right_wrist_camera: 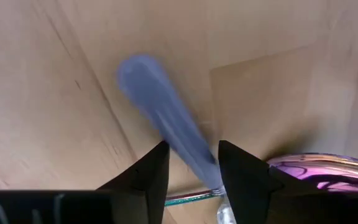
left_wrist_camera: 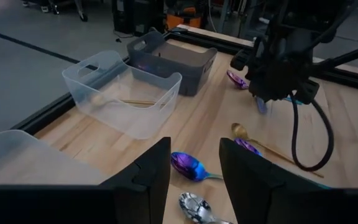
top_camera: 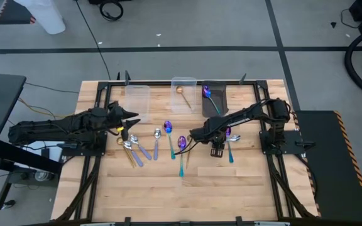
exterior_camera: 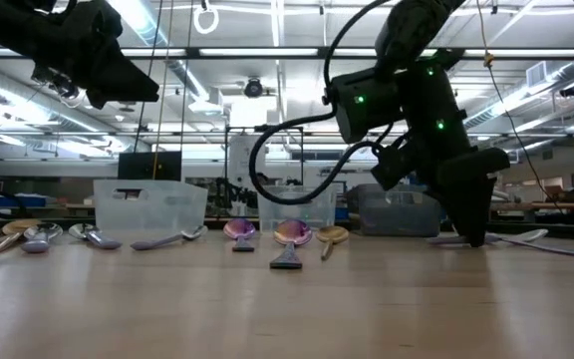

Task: Sort silverware by color (type)
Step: Put the purple spoon into the left transparent bin

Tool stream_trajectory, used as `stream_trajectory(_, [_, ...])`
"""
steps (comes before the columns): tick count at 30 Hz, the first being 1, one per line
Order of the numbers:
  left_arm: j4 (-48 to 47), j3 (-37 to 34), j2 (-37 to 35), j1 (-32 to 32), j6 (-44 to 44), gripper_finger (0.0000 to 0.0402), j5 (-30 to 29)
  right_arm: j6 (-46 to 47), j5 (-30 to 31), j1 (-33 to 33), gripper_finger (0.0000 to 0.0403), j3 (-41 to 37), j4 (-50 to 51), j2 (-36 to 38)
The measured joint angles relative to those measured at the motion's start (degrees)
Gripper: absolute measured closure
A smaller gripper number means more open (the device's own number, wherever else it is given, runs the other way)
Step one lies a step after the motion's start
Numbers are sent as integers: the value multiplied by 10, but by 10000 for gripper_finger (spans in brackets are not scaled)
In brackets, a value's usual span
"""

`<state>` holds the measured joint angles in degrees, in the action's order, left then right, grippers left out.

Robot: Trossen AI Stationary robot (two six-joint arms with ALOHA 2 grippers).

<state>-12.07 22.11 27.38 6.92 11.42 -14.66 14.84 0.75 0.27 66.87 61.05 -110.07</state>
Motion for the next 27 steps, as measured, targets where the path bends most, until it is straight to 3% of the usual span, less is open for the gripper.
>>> stream_trajectory(27, [10, 0, 0, 0, 2, 255, 0, -26, 9, 12, 330, -4, -10, -3])
